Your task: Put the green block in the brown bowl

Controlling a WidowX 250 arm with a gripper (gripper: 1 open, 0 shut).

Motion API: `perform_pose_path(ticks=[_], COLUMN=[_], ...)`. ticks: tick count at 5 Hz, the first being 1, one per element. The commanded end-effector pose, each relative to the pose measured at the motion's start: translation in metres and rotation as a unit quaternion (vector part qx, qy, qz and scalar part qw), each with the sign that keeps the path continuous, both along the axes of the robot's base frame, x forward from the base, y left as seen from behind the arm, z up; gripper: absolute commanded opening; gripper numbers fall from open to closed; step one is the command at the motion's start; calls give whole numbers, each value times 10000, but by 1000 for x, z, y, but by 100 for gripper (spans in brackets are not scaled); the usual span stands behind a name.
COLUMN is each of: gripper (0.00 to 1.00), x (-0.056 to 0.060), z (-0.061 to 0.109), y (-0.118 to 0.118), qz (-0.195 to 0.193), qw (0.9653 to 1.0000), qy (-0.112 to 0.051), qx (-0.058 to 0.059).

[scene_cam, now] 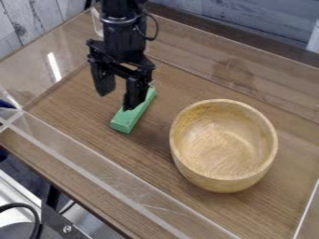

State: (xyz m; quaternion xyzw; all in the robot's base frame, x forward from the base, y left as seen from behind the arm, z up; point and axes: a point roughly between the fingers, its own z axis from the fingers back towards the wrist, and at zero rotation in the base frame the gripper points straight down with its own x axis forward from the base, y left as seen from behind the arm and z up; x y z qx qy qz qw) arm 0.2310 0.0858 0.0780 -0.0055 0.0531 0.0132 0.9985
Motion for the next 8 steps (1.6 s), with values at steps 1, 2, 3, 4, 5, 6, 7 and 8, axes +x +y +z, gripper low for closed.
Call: perform_pose_path(ticks=[1, 2, 3, 4, 5, 6, 7, 8], gripper=[100, 100, 100, 100, 100, 100, 100, 100], x=[9, 13, 18, 21, 21, 20, 18, 19], z=[0, -10, -15, -17, -16, -9, 0, -3], y=[6, 9, 11, 13, 12, 10, 8, 8], qz=[-65, -139, -195, -221, -236, -231, -223, -229], qw=[9997, 9995, 9990, 9983, 9977, 9969, 9961, 9961], qy=[-220, -278, -403, -534, -625, -719, -811, -817], qx=[40, 5, -30, -74, -131, -202, -260, -247])
